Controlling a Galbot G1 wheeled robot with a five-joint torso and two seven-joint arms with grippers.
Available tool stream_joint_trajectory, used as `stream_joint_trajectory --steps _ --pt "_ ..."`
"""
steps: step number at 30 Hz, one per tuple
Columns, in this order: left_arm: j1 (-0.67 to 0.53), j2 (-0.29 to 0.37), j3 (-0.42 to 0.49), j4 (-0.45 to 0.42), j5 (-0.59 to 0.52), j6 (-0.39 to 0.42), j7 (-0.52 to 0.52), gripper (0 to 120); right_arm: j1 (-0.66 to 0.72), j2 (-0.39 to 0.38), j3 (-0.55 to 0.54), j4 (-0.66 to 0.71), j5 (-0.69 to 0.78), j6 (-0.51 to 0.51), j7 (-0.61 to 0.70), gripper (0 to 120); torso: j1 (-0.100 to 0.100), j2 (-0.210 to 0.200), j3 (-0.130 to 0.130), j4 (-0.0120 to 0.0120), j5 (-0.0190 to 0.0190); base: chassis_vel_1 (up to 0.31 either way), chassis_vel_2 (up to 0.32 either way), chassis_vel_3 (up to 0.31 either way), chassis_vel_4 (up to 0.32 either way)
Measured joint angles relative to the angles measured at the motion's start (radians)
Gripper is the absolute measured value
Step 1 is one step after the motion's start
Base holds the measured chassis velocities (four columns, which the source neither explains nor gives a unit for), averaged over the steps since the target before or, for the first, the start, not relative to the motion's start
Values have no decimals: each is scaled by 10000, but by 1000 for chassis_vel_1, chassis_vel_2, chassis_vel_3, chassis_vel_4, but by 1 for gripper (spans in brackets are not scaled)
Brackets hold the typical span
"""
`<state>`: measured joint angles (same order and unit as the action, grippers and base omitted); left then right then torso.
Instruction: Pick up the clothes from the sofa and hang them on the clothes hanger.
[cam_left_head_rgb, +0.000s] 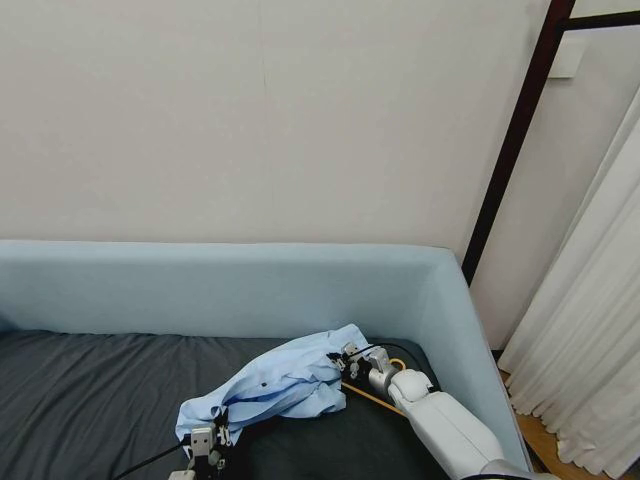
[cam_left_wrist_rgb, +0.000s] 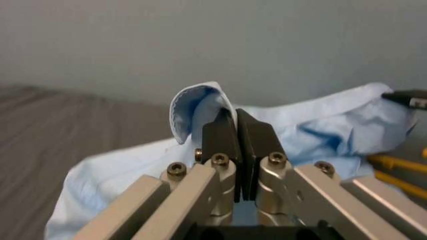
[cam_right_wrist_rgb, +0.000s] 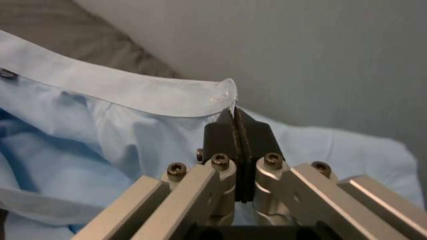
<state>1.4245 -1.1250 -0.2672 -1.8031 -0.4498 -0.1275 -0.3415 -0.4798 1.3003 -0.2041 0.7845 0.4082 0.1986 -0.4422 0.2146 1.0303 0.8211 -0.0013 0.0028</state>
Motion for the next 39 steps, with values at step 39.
stream_joint_trajectory --steps 39 --pt "-4973 6132 -2172 -3476 -4529 -1049 2096 0 -3462 -6457 5097 13605 4873 -444 4250 0 0 0 -2 2 -2 0 0 0 0"
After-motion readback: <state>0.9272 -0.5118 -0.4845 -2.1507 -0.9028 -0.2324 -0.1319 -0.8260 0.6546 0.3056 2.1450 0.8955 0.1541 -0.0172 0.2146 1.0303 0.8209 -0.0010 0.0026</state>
